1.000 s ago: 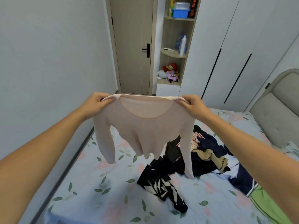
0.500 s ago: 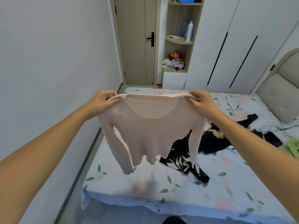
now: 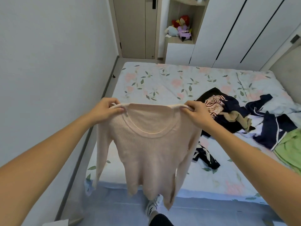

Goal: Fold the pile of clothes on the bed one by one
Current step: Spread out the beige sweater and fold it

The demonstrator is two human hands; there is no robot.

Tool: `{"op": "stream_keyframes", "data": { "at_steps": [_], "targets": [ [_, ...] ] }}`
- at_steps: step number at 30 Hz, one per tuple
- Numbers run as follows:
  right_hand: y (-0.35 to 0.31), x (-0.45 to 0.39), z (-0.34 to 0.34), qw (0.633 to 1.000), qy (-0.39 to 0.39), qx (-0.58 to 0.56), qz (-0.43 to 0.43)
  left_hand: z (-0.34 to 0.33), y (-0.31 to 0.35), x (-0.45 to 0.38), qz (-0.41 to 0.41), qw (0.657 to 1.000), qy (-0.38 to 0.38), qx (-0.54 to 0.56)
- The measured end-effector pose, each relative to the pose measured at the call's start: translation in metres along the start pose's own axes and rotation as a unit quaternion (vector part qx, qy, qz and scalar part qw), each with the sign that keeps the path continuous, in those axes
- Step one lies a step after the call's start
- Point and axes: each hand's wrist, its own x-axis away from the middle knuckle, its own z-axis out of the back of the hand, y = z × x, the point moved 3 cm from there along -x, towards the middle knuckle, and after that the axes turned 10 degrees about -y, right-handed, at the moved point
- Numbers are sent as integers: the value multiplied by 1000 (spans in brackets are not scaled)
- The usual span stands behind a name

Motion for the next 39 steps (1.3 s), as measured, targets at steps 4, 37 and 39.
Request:
{"op": "stream_keyframes", "data": {
  "at_steps": [4,37,39],
  "targets": [
    [84,-81,-69,997,-62,14,-40,-24,-86,-93,49,999,-15,-7],
    [417,-307,-309,982,-111,-129,-78,-312,-314,-497,-66,987,-138,-55],
    [428,-300,-301,977,-117,-142,-107,-312,-310,-507,-70,989,-123,-53]
  ]
}}
